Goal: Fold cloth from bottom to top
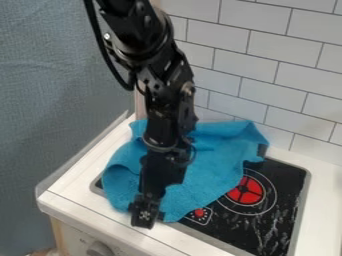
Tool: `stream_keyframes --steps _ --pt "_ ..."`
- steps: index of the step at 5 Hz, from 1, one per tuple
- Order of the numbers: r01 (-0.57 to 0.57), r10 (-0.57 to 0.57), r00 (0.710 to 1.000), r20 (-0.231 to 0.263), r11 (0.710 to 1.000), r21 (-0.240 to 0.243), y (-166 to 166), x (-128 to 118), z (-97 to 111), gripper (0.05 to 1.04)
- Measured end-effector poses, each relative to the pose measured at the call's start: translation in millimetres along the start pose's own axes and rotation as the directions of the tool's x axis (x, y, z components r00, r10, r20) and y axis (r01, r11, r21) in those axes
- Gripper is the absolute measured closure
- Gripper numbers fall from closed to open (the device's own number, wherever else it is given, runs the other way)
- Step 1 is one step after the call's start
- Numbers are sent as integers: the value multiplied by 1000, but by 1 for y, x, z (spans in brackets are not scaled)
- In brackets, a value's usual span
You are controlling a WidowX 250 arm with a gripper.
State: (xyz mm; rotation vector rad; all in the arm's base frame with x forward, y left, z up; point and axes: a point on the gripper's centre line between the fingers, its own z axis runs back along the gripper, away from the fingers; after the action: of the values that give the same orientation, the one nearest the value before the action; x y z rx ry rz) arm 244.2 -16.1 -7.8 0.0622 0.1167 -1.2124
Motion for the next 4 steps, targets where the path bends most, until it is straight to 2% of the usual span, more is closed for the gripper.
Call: stream_keyframes --steps 1,3,4 --pt "15 -16 1000 -20 1000 -18 3 1 -13 85" --pt "-16 16 1000 -14 1000 -19 6 5 -15 124" --pt "-28 28 999 -16 1000 -11 12 7 -15 398"
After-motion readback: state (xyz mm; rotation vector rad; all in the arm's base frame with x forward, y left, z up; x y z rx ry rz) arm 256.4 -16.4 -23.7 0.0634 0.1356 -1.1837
